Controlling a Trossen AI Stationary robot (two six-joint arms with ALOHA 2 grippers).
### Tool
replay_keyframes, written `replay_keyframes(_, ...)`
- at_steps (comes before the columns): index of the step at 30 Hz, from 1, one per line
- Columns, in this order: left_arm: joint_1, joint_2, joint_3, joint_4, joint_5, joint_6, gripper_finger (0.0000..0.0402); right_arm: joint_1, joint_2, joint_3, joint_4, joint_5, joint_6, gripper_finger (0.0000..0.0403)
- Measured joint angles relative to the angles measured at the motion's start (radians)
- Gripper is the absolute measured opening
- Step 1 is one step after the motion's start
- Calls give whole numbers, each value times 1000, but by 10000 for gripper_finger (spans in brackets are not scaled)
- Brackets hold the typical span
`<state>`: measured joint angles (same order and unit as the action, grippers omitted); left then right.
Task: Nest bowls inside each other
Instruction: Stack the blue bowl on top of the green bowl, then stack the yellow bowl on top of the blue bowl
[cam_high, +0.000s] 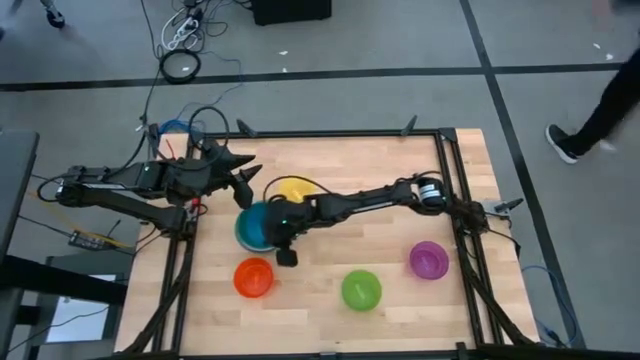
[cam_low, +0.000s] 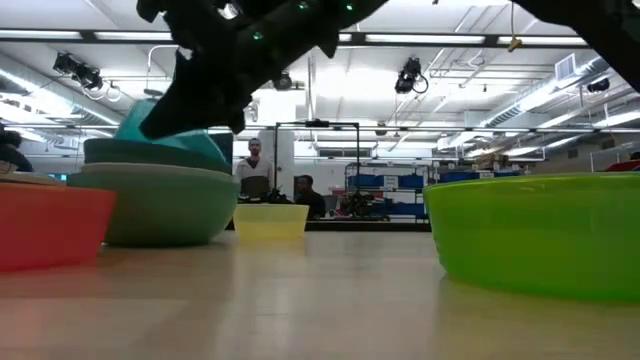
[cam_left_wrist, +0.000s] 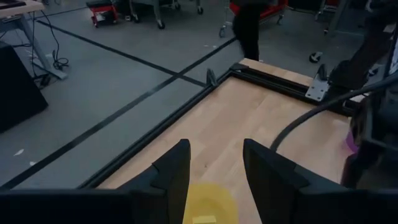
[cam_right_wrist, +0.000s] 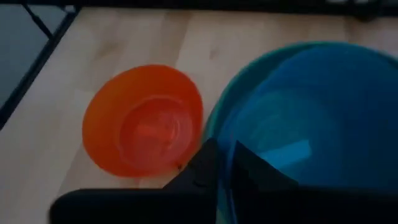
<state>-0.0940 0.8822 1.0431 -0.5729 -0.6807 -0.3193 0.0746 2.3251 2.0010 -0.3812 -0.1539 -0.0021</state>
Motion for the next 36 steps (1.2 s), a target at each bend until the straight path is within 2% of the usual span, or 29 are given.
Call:
replay_keyframes(4,0,0,0,-8,2,0,156,4,18,69,-129,3,-1,81)
replay_keyframes(7,0,0,1,-19,2,-2,156,4,-15,80,-227,29,-1,124)
replay_keyframes(10,0,0,1,-38,2,-12,156,6,-72,86,-342,141,-21,153)
replay_keyframes(14,0,0,2,-60,2,-26,156,0,-118,88,-492,339,-106,167)
replay_keyframes(16,0,0,2,-62,2,-27,156,-12,-120,87,-536,365,-132,167)
replay_keyframes(20,0,0,2,-78,2,-28,156,-61,-120,84,-613,349,-139,166)
replay_keyframes(25,0,0,2,-104,2,-32,156,-137,-117,15,-586,283,-146,166)
replay_keyframes(36,0,0,2,-107,2,-32,156,-196,-119,-148,-400,176,-164,166)
